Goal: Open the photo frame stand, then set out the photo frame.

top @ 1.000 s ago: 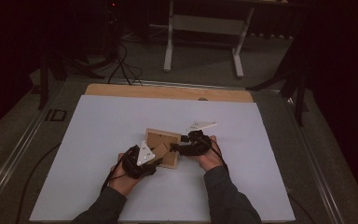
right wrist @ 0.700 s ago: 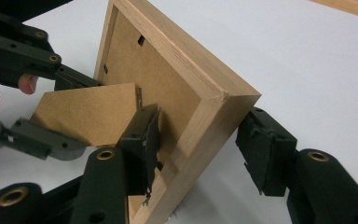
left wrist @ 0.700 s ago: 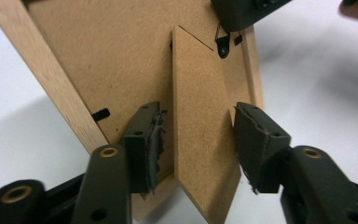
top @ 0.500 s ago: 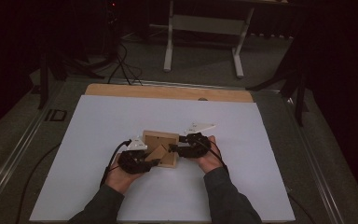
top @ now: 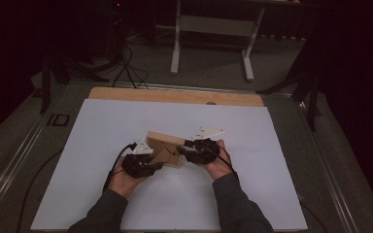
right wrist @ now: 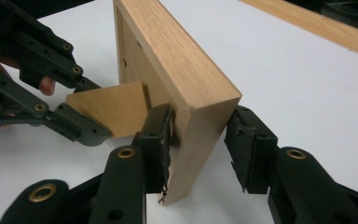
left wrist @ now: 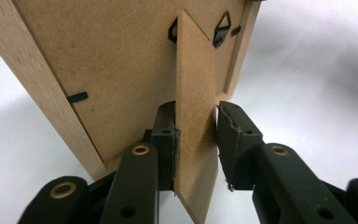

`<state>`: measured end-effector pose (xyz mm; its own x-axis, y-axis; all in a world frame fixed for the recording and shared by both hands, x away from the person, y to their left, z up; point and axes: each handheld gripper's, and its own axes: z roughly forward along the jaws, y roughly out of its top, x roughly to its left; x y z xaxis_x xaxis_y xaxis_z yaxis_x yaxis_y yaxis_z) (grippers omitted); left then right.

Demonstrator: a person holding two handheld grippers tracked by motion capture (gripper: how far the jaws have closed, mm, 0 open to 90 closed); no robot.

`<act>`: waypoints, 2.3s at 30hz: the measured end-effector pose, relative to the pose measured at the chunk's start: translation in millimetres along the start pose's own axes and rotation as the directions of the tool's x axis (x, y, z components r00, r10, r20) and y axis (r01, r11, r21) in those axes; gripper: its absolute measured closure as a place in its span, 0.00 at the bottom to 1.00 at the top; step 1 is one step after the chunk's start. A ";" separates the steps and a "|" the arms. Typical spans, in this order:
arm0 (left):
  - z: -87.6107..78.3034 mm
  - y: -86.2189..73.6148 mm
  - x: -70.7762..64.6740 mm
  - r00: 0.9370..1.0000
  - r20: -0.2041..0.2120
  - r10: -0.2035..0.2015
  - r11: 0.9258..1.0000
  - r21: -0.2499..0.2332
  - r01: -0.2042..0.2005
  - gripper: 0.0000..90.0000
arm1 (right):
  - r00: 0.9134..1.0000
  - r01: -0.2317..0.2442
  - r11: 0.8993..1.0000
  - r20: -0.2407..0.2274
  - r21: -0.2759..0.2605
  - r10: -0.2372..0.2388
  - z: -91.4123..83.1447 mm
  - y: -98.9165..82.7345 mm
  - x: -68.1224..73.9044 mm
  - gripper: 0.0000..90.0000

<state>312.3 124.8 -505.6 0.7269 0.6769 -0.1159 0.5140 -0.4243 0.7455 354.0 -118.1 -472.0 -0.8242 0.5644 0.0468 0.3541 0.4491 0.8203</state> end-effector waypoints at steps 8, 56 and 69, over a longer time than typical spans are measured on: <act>7.6 -3.4 12.9 1.000 -0.014 0.020 1.000 0.006 -0.020 0.80 | 0.999 0.033 0.999 0.012 -0.021 -0.033 2.9 3.1 7.1 0.66; -15.7 -23.3 21.9 0.980 0.137 -0.147 0.986 -0.052 0.156 0.66 | 0.999 0.037 0.998 -0.033 -0.040 -0.039 -6.8 -17.5 33.5 0.46; -17.5 -21.8 20.0 0.981 0.137 -0.139 0.987 -0.064 0.149 0.65 | 0.999 0.032 0.997 -0.038 -0.067 -0.035 -12.6 -14.6 34.0 0.45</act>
<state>307.6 158.2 -512.7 0.7041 0.6403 -0.3071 0.5862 -0.2799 0.7603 315.2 -114.3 -475.2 -0.8523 0.5216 0.0399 0.2970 0.4198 0.8576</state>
